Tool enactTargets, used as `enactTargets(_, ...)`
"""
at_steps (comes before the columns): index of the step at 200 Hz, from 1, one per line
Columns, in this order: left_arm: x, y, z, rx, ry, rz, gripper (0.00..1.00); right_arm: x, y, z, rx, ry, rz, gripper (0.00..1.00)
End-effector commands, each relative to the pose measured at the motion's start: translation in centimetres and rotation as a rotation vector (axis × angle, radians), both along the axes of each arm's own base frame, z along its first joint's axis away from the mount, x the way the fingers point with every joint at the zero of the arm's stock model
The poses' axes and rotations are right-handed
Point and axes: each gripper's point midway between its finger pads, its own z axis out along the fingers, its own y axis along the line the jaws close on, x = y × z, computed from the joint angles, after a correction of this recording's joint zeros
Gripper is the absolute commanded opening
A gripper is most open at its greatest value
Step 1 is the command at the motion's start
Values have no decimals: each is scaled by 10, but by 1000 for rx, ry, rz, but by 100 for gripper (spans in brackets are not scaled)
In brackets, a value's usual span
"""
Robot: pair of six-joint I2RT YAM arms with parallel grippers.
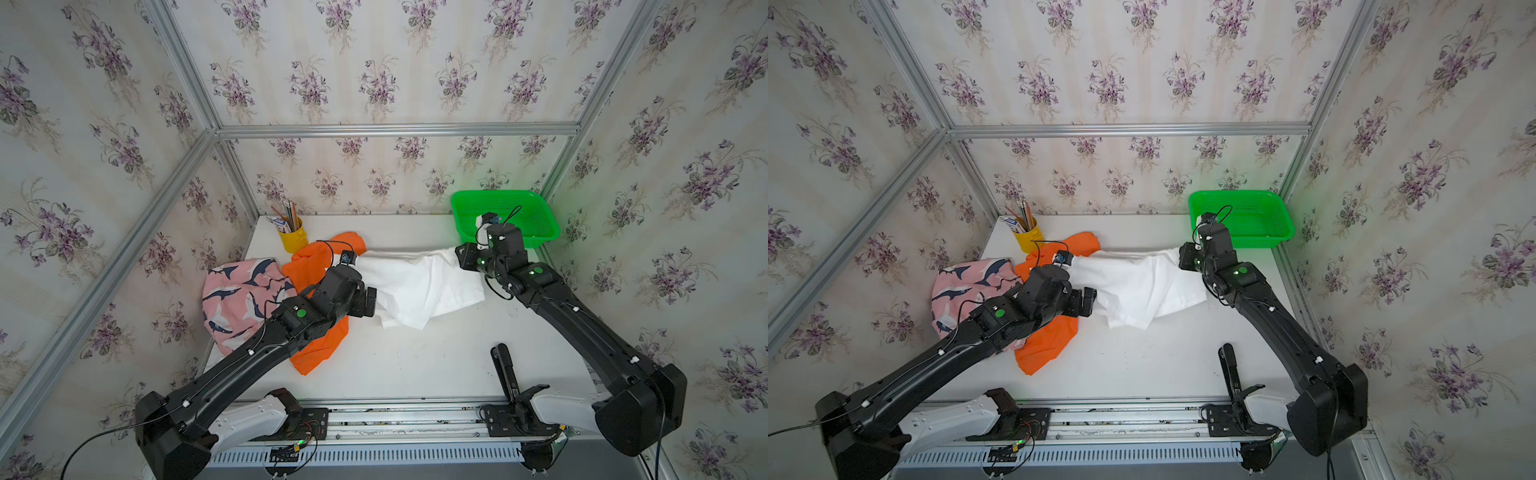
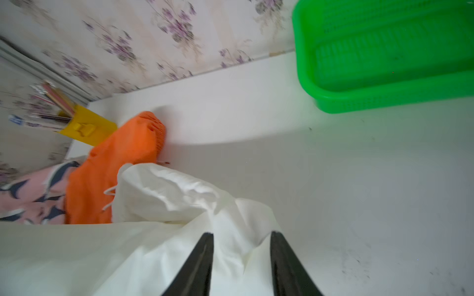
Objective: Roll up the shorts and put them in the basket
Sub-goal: Place the shorts at the center of the board, then adjust the shorts at the center of the board.
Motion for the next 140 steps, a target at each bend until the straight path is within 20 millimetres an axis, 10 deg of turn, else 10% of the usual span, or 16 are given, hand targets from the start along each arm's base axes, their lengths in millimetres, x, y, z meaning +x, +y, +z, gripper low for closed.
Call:
enactTargets(1,-4,3,-12,27,37,4,99,1,-13,-4,-57,-15,-52,44)
enactTargets(48,-9,14,-37,39,102,82,99,-25,65,-13,83,11,247,47)
enactTargets(92,-17,28,-63,23,179,152,99,-90,170,-61,97,129,555,52)
enactTargets(140,-29,67,-83,-56,254,305,99,-115,231,-111,-67,189,629,53)
